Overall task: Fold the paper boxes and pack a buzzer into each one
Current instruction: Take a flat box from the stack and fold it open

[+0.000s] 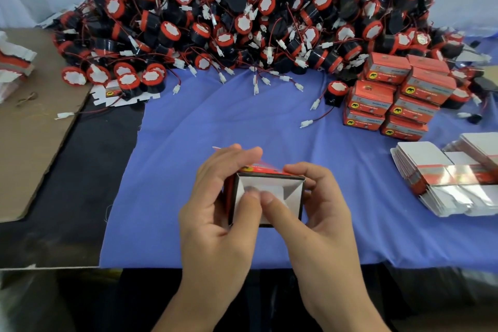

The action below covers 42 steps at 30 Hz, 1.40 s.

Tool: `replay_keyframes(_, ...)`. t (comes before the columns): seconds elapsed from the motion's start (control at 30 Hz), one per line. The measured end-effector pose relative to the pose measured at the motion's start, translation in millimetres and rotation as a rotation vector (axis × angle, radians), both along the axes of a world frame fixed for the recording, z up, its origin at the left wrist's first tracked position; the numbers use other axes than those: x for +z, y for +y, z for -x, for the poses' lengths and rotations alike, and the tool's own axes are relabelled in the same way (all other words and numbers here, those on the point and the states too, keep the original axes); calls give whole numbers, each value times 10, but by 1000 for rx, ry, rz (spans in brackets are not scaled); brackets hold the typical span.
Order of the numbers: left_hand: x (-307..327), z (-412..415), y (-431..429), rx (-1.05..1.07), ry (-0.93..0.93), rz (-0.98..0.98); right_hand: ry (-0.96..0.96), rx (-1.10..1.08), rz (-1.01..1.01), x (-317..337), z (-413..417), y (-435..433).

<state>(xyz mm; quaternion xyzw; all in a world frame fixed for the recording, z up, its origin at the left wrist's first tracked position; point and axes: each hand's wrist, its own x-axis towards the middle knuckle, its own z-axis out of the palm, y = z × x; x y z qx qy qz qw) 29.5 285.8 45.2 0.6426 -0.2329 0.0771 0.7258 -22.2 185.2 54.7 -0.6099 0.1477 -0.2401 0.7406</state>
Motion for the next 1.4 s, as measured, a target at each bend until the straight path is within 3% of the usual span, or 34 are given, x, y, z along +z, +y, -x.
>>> replay_keyframes(0.07, -11, 9, -24, -1, -54, -11, -3, -23, 18, 5, -10, 4)
replay_keyframes(0.17, -20, 0, -8, -29, 31, 44, -27, -22, 18, 33, -19, -12)
replay_keyframes(0.3, 22, -34, 39, -87, 226, 191, 20, -15, -216, 69, -6, -60)
replay_keyframes(0.4, 35, -43, 44, -126, 263, 234, -17, 133, -402, 79, 1, -109)
replay_keyframes(0.57, 34, -1, 35, -203, 277, -36, -42, 47, -346, 41, -26, -74)
replay_keyframes(0.7, 42, -25, 82, -329, 345, -148, -99, 84, -235, 49, -33, -59)
replay_keyframes(0.87, 101, -199, 229, -561, 486, -162, -113, 406, -64, 54, 44, -88)
replay_keyframes(0.93, 94, -252, 259, -563, 497, -202, -110, 457, 86, 40, 91, -127)
replay_keyframes(1.1, -10, -313, 266, -429, 447, -225, -76, 393, 525, 74, 102, -228)
replay_keyframes(1.17, -42, -328, 239, -376, 470, -65, -46, 182, 728, 18, 100, -299)
replay_keyframes(1.23, -108, -356, 257, -341, 493, 60, -16, -38, 795, -68, 99, -355)
replay_keyframes(1.27, -133, -363, 274, -349, 503, 85, 24, -58, 711, -131, 96, -351)
replay_keyframes(1.37, -195, -347, 282, -420, 499, 61, 93, 181, 115, -362, 47, -327)
replay_keyframes(1.4, -231, -348, 276, -424, 465, 14, 73, 203, 81, -426, 20, -340)
